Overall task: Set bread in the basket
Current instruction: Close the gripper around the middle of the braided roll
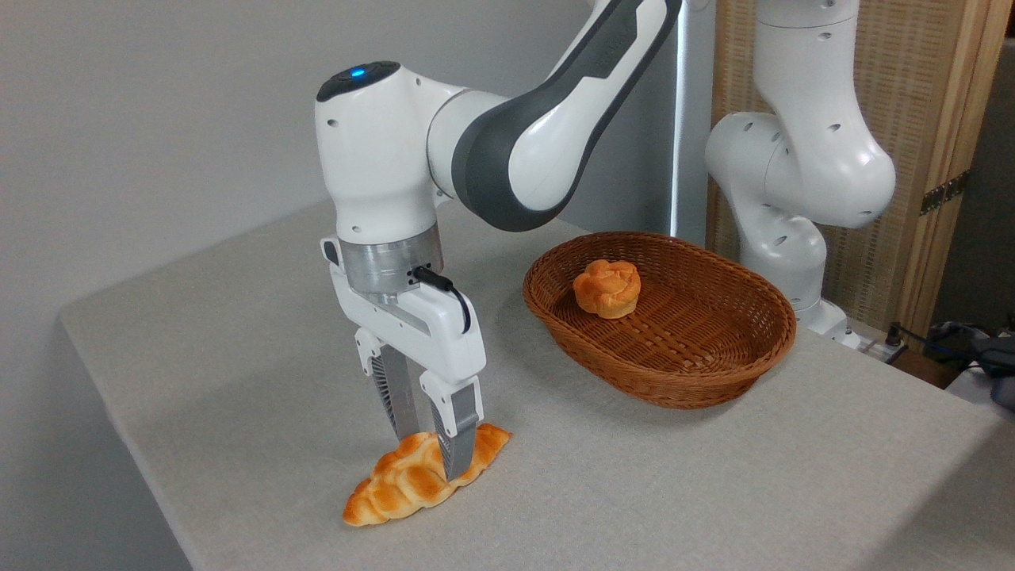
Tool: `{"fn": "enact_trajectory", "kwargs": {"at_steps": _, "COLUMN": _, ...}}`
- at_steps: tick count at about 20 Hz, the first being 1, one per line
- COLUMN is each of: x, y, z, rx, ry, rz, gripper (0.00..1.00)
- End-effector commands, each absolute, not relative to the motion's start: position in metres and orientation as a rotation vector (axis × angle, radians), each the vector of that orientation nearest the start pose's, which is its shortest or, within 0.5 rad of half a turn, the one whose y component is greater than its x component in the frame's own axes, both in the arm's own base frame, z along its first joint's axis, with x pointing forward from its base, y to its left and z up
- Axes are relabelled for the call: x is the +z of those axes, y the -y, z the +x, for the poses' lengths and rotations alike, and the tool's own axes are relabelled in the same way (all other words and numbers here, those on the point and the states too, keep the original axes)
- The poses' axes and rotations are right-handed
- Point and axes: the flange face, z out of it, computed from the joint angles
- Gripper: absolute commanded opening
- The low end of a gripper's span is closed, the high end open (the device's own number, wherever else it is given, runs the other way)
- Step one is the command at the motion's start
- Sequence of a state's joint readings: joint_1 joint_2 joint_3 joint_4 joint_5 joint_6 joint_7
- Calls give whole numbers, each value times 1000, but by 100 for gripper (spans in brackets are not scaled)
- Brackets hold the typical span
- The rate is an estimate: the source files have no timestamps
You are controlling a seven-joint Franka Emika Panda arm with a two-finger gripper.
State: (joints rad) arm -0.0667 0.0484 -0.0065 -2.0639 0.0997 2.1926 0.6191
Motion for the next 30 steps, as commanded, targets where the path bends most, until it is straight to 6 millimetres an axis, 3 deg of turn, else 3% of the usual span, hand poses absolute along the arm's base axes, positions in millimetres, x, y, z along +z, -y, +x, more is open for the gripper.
{"fn": "enact_trajectory", "kwargs": {"at_steps": 1, "x": 407, "y": 39, "z": 566, "rx": -97, "ry": -1139, "rz": -2820, "gripper": 100}}
{"fn": "enact_trajectory", "kwargs": {"at_steps": 9, "x": 401, "y": 40, "z": 567, "rx": -182, "ry": -1177, "rz": -2783, "gripper": 100}}
{"fn": "enact_trajectory", "kwargs": {"at_steps": 10, "x": 400, "y": 40, "z": 567, "rx": -180, "ry": -1181, "rz": -2781, "gripper": 95}}
{"fn": "enact_trajectory", "kwargs": {"at_steps": 11, "x": 400, "y": 40, "z": 567, "rx": -179, "ry": -1187, "rz": -2778, "gripper": 79}}
{"fn": "enact_trajectory", "kwargs": {"at_steps": 12, "x": 399, "y": 40, "z": 567, "rx": -177, "ry": -1188, "rz": -2779, "gripper": 73}}
{"fn": "enact_trajectory", "kwargs": {"at_steps": 13, "x": 399, "y": 40, "z": 567, "rx": -177, "ry": -1194, "rz": -2776, "gripper": 62}}
{"fn": "enact_trajectory", "kwargs": {"at_steps": 15, "x": 400, "y": 40, "z": 567, "rx": -178, "ry": -1204, "rz": -2770, "gripper": 51}}
{"fn": "enact_trajectory", "kwargs": {"at_steps": 17, "x": 400, "y": 40, "z": 567, "rx": -178, "ry": -1204, "rz": -2770, "gripper": 46}}
{"fn": "enact_trajectory", "kwargs": {"at_steps": 30, "x": 398, "y": 40, "z": 567, "rx": -172, "ry": -1205, "rz": -2772, "gripper": 43}}
